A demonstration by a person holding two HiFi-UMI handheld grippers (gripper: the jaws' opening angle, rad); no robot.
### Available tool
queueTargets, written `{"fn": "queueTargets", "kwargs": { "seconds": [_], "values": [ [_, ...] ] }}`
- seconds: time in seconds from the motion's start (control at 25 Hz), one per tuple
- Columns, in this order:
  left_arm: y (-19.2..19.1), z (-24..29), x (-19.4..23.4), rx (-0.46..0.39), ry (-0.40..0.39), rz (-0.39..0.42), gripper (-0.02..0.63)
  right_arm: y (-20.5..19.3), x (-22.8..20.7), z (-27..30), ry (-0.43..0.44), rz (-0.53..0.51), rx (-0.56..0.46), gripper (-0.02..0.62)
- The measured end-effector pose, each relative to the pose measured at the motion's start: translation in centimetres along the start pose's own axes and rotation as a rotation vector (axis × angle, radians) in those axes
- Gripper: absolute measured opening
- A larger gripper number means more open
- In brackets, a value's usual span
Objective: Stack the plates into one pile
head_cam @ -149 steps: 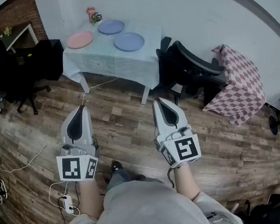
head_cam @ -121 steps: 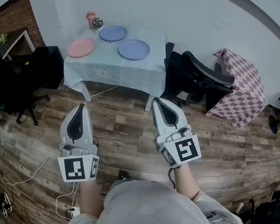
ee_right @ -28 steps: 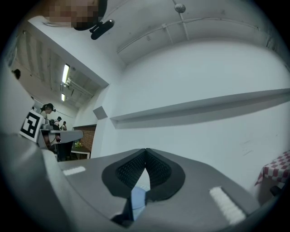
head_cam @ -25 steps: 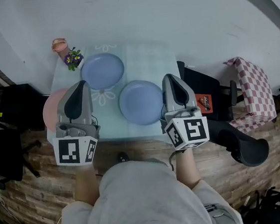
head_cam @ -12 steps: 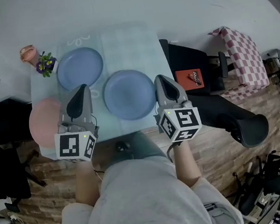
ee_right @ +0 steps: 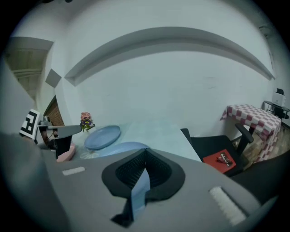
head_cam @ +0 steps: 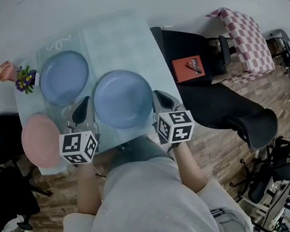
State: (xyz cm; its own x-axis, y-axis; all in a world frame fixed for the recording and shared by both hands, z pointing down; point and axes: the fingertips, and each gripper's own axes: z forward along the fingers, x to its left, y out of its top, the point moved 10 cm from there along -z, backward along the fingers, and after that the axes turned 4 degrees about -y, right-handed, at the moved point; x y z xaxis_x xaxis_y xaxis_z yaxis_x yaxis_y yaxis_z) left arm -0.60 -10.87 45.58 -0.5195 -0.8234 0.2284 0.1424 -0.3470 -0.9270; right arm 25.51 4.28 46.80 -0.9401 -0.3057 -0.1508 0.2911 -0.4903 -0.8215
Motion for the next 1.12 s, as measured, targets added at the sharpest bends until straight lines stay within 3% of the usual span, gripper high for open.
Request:
{"fn": "queueTargets", "kwargs": {
  "seconds": [0.08,0.16,0.28,0.48,0.76,0.88,1.0,1.12],
  "values": [
    [-1.4,1.2,0.5,0.066,-0.008,-0.046,0.012,-1.0,-1.2,1.0,-0.013,0.034,0.059,0.006],
    [-2.9,2.3,1.1,0.14,-0.02,-0.086,0.083,-1.9,-2.1,2.0,-0.015,0.069,0.12,0.043],
    [-4.9,3.7,2.0,0.241,-0.005,-0.128,0.125,-3.3,-3.1,3.3,-0.015,0.116,0.191,0.078],
    [-7.7,5.1,2.9,0.359,0.037,-0.166,0.158,-5.0,-3.8,4.9,-0.013,0.167,0.26,0.109],
    [-10.1,6.4,3.1,0.458,0.03,-0.199,0.16,-6.6,-4.0,6.3,-0.003,0.19,0.329,0.104],
    [-10.4,6.8,2.8,0.493,0.019,-0.168,0.159,-7.0,-3.8,6.7,0.006,0.186,0.348,0.081],
    [-10.2,7.1,2.7,0.5,0.02,-0.165,0.087,-6.8,-3.6,6.9,-0.001,0.173,0.361,0.043],
    [-10.0,6.7,2.6,0.485,0.031,-0.195,0.078,-6.1,-3.4,6.8,-0.003,0.162,0.349,0.038]
  ]
}}
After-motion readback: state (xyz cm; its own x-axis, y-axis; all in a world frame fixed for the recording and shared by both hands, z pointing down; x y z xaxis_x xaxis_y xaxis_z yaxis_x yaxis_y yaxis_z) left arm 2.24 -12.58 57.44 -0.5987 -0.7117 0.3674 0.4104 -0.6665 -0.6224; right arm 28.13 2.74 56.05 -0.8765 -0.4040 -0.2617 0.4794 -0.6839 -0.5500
